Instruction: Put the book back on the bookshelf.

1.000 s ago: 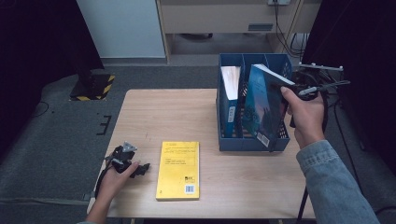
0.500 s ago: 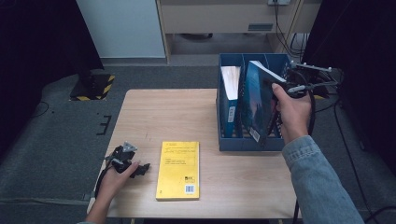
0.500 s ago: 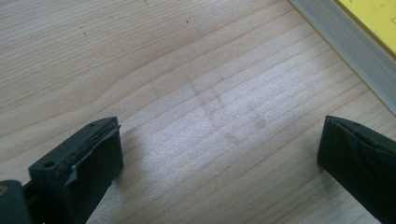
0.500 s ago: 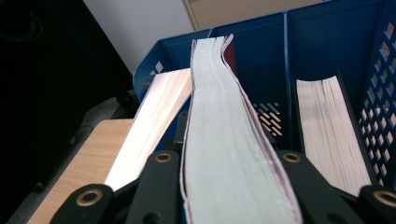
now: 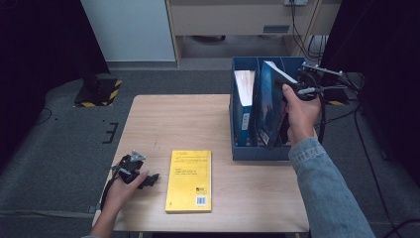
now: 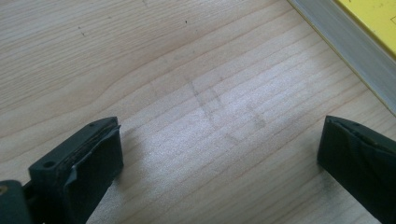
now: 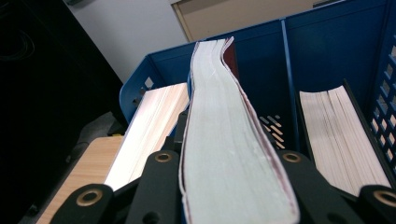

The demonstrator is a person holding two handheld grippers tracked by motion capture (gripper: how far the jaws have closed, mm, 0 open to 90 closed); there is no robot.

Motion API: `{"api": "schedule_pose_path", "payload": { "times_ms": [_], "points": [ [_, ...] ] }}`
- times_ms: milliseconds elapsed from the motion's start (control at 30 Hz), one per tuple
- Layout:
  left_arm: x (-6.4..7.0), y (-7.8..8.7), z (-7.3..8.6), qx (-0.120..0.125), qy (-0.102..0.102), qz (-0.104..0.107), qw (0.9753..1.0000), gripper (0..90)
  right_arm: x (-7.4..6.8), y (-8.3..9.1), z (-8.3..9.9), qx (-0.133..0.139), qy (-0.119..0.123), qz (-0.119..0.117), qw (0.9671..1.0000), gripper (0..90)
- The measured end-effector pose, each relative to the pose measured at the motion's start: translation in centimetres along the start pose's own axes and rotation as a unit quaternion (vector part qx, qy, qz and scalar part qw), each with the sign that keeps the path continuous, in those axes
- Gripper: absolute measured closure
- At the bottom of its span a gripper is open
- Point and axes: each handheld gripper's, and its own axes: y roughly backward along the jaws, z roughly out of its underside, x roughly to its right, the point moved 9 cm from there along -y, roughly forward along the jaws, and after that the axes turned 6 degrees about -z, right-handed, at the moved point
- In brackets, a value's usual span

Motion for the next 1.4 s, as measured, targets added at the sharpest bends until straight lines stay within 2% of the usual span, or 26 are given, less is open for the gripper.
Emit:
{"api": "schedule_pose_path", "payload": {
  "times_ms": [467,600,700,833,900,1167,1400],
  "points": [
    [0.0,0.0,0.0,0.002,0.003,0.000,1.0000,0.0,1.0,-0.7,0.0,0.003,-0.013,0.006,0.9999,71.7],
    [0.0,0.0,0.0,0.002,0.002,0.000,1.0000,0.0,0.7,-1.0,0.0,0.007,-0.004,0.011,0.9999,71.9],
    [0.1,0.0,0.0,0.002,0.002,0.000,1.0000,0.0,0.7,-1.2,0.0,0.010,-0.008,0.010,0.9999,71.8],
    [0.1,0.0,0.0,0.002,0.002,0.001,1.0000,0.0,0.5,-1.6,-0.2,0.013,0.005,0.012,0.9998,71.9],
    [0.1,0.0,0.0,0.002,0.002,0.001,1.0000,0.0,0.5,-1.9,0.0,0.014,0.012,0.014,0.9997,71.8],
    [0.1,0.0,-0.1,0.002,0.000,0.003,1.0000,0.0,0.7,-2.8,0.8,0.013,0.007,0.014,0.9998,71.7],
    [0.1,0.0,0.0,0.001,-0.003,0.003,1.0000,0.0,1.4,-3.4,2.3,-0.002,0.004,0.018,0.9998,71.6]
  ]
}}
